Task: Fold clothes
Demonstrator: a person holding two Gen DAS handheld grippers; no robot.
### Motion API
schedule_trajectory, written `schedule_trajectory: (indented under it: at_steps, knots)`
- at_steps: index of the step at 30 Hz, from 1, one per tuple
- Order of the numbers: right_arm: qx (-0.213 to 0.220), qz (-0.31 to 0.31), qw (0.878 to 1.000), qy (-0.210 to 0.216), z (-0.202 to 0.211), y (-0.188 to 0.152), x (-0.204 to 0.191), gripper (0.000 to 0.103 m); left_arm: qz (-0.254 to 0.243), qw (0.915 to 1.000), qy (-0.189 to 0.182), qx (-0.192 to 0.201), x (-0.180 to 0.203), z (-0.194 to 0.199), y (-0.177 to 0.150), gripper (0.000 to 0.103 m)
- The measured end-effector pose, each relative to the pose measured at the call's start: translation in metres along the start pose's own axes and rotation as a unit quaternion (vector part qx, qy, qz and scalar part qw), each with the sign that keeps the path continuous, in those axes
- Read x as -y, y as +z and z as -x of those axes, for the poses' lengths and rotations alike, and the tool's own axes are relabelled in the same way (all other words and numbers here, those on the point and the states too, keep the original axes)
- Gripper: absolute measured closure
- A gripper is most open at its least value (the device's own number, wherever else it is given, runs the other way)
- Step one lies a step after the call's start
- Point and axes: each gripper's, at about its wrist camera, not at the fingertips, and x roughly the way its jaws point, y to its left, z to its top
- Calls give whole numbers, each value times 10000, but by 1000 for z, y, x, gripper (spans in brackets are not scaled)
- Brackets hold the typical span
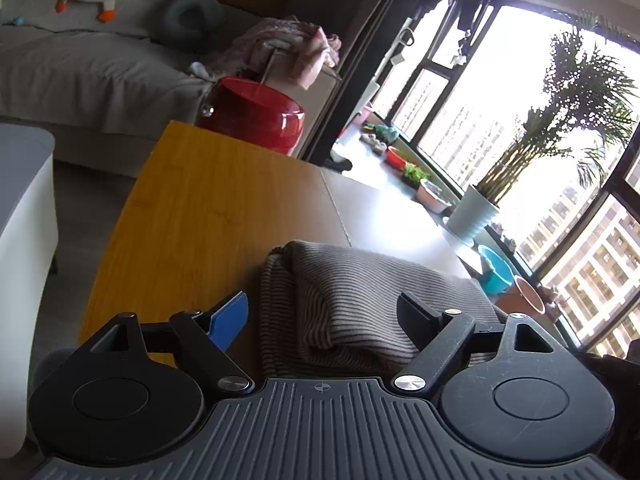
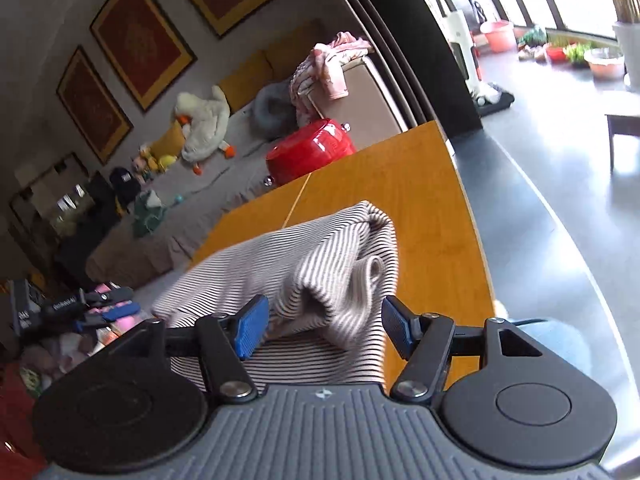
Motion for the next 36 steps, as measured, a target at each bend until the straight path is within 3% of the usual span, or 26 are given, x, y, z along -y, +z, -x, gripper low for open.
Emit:
schedule_trajectory:
  at_steps: [3, 7, 12, 16, 19, 22, 27, 30, 36]
  knots:
    - [-180, -345, 9992, 0, -23, 3, -4, 38, -107, 9991, 300, -295, 11, -27, -3, 13]
    - [-333, -135, 9985, -405, -58, 5, -14, 38, -29, 9975, 358, -604, 15, -57, -13, 13]
    - [-349, 62, 9981, -507, -88, 6, -19, 36, -355, 9968, 535, -473, 24, -68, -19, 11]
    - [-335, 200, 9982, -453, -98, 8, -23, 36, -458, 9970, 408, -473, 28, -71, -22, 13]
    - [-303, 454, 9973, -492, -104, 7, -28, 42, -555, 9968, 321, -471, 29, -76, -23, 23]
    - [-285, 664, 9960, -520, -110, 7, -32, 55, -701, 9961, 308, -439, 31, -79, -22, 35]
    - [-255, 818, 9951, -484, -114, 10, -35, 69, -726, 9962, 385, -281, 35, -70, -15, 63]
    - [-140, 765, 9963, -376, -109, 17, -37, 84, -845, 9957, 364, -129, 43, -59, -11, 71]
    - [243, 924, 9954, 0, -78, 36, -57, 85, -1016, 9948, 67, 94, 64, -24, -15, 73]
